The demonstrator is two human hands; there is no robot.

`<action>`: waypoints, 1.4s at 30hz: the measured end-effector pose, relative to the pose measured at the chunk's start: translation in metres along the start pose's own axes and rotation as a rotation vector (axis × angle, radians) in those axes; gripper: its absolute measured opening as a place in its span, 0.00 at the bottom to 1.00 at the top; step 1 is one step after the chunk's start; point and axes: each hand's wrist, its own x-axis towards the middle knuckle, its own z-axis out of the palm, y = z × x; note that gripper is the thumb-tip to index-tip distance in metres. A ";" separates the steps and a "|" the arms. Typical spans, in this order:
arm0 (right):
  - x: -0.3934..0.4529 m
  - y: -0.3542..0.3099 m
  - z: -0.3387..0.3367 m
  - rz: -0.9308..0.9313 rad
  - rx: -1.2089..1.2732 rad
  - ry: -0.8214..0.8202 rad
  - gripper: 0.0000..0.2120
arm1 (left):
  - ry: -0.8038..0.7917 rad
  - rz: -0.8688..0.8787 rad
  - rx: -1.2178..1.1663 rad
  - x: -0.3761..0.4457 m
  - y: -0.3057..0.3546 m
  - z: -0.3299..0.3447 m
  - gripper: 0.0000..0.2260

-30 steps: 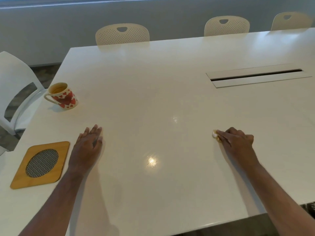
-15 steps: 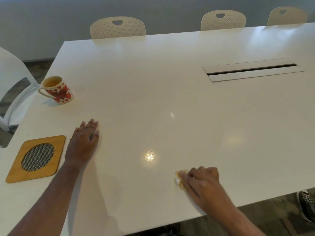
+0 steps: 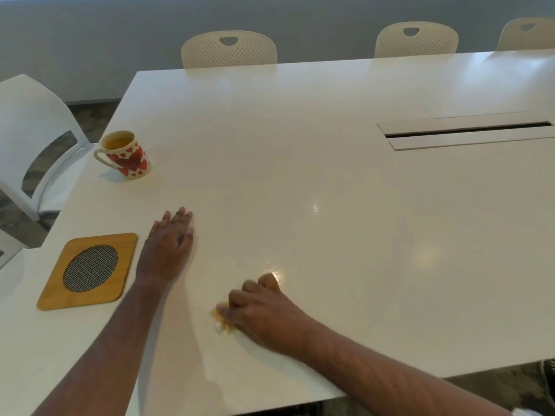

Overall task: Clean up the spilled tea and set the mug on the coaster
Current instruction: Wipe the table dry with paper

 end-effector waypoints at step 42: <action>-0.084 0.039 -0.021 0.216 0.079 0.073 0.10 | -0.002 -0.026 -0.001 -0.012 0.005 -0.001 0.21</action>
